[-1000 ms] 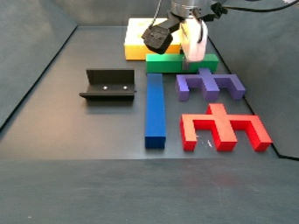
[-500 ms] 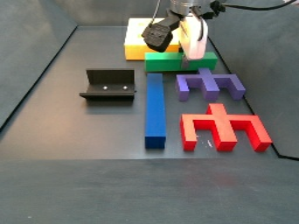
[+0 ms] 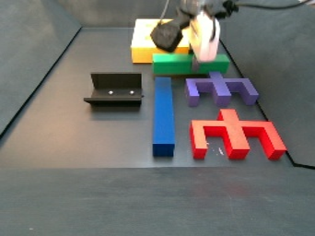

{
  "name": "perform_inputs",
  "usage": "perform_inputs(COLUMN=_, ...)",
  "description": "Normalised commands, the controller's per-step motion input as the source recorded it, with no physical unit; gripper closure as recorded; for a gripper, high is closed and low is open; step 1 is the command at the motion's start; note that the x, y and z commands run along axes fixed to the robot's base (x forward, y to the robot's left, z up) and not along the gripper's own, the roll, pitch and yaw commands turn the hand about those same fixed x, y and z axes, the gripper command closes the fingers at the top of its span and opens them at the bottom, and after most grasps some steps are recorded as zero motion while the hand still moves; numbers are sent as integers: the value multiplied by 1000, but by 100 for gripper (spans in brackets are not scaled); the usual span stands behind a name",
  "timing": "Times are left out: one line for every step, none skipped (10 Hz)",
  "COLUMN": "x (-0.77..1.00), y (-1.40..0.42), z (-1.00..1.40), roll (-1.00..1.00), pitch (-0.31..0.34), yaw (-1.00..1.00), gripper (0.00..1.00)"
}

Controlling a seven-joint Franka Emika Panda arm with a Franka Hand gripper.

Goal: Pick up the green object. Move up. Move to above the board. Insert the green object.
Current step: Move up, then move to above the board.

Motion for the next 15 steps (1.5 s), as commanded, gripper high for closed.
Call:
perform_inputs(x=-54, y=-5, z=626, roll=-17, pitch=66, yaw=26, gripper=100)
perform_inputs(x=-13, y=-11, z=328, roll=-52, pitch=46, yaw=16, gripper=100)
perform_inputs(x=0, y=0, z=1400, roll=0, pitch=0, yaw=0, gripper=100)
perform_inputs(x=-21, y=0, z=1400, roll=-1, pitch=27, yaw=-7, gripper=100)
perform_inputs(x=-49, y=-5, z=1400, roll=-35, pitch=29, yaw=-1, gripper=100)
perform_inputs(x=-15, y=1, z=1400, roll=-84, pitch=5, yaw=-8, gripper=100)
perform_inputs(x=3, y=2, z=1400, roll=-89, pitch=44, yaw=-8, gripper=100)
perform_inputs(x=-1, y=1, z=1400, roll=-88, pitch=65, yaw=-6, gripper=100)
perform_inputs(x=-1, y=17, z=1400, roll=-85, pitch=60, yaw=-11, gripper=100)
perform_inputs(x=9, y=12, z=523, roll=-81, pitch=64, yaw=-9, gripper=100)
perform_inputs(x=635, y=-1400, z=379, roll=23, pitch=29, yaw=1000, gripper=100)
perform_inputs(x=653, y=-1400, z=321, roll=40, pitch=31, yaw=1000, gripper=100)
perform_inputs(x=675, y=-1400, z=298, roll=48, pitch=41, yaw=1000, gripper=100)
perform_inputs(x=778, y=-1400, z=304, roll=40, pitch=56, yaw=1000, gripper=100)
perform_inputs(x=543, y=-974, z=234, roll=44, pitch=63, yaw=1000, gripper=100)
